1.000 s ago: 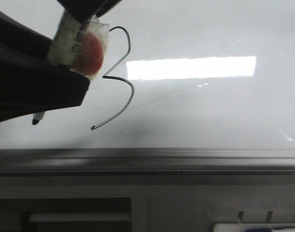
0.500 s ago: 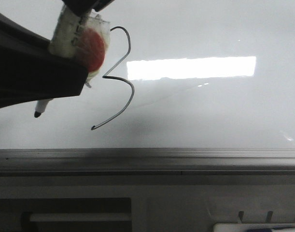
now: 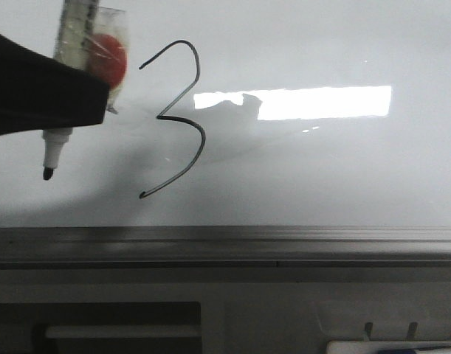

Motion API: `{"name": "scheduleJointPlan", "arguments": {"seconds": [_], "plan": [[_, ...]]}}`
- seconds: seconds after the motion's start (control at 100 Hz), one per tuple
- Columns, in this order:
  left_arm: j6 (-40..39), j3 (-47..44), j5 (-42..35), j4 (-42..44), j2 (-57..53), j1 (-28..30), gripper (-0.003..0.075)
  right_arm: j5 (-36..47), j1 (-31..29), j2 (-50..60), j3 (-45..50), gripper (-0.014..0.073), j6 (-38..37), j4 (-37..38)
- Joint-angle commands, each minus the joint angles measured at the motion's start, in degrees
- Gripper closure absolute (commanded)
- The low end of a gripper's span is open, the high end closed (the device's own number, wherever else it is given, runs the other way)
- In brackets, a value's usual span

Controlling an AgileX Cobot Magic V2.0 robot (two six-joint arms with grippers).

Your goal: Write number 3 on whiteboard

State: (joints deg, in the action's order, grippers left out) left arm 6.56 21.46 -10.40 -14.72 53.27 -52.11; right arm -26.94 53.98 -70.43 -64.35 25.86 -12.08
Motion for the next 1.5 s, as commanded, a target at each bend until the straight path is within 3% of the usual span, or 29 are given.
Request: {"name": "scheduleJointPlan", "arguments": {"seconds": [0.0, 0.16, 0.35, 1.32, 1.4, 1.49], "plan": [[-0.69, 1.61, -3.83, -15.20, -0.20, 2.20, 0.0741, 7.09, -0.68, 2.17, -1.60, -0.0023, -0.10, -0.54], [-0.69, 1.76, -0.48, -24.94, 0.76, 6.80, 0.0741, 6.58, -0.68, 2.23, -1.60, -0.0023, -0.10, -0.54], [-0.69, 3.09, 6.10, -25.26, 3.60, 9.58, 0.0741, 5.59, -0.68, 2.23, -1.60, -0.0023, -0.10, -0.54], [-0.69, 3.19, 1.68, -25.26, 5.22, 11.91, 0.0739, 3.37, -0.68, 2.23, -1.60, -0.0023, -0.23, -0.84], [-0.69, 3.19, 1.68, -25.15, 5.22, 11.91, 0.0703, 3.37, -0.68, 2.23, -1.60, -0.0023, -0.23, -0.94], [-0.69, 3.19, 1.68, -25.15, 5.22, 11.91, 0.0586, 3.37, -0.68, 2.23, -1.60, -0.0023, -0.23, -0.94]]}}
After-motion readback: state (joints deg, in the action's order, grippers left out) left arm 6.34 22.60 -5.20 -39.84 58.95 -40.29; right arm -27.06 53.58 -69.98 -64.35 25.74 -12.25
